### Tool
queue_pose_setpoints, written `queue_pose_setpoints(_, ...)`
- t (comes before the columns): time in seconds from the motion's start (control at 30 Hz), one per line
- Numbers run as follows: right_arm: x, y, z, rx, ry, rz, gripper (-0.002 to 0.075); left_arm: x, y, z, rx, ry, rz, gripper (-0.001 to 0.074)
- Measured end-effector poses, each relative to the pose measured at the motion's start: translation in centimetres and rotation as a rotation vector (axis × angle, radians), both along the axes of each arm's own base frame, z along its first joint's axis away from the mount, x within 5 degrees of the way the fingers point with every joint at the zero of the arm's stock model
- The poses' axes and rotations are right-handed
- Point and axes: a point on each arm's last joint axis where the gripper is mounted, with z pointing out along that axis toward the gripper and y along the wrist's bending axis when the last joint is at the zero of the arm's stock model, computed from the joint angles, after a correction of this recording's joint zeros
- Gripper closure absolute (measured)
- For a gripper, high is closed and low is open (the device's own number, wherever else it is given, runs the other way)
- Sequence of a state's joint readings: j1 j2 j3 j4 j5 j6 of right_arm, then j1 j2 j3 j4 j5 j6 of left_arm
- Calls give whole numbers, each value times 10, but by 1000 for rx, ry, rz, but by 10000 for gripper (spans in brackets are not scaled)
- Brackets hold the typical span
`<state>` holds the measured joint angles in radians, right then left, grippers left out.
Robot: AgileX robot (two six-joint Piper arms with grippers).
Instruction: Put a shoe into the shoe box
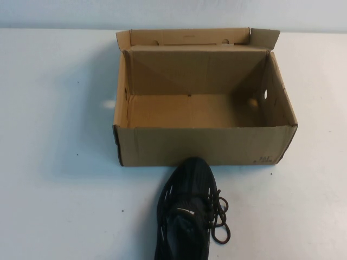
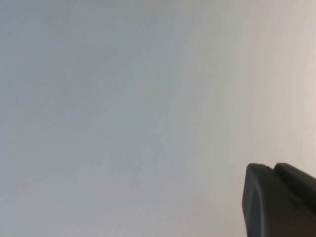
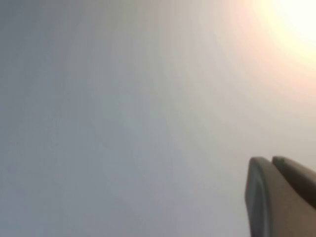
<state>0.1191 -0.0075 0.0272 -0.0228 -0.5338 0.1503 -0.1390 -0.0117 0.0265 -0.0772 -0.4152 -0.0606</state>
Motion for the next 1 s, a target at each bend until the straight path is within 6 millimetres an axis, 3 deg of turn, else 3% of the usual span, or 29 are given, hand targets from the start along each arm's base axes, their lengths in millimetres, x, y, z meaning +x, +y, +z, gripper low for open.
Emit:
queue_pose_setpoints(0.2,-16,-6,28,86,-227,-3,742,-18,5,25,-137,-326,-43,736)
queue_pose_setpoints(0.33,-31,-8,64,108,-318,3,742,-27,6,48,-152,-389,-53,736)
queue_pose_setpoints(0.57,-59,-11,124,130,-389,24,742,-54,4,112,-59,-416,-52,736)
queue_pose_setpoints(0.73,-51,-7,164,98,-168,50,742,-65,4,144,39,-323,-13,736)
queue_pose_setpoints(0.87,-30,-1,184,48,145,73,742,-42,3,154,50,-84,-3,736)
queue_pose_setpoints(1.0,-5,4,187,-24,407,68,742,-13,1,142,47,186,2,736)
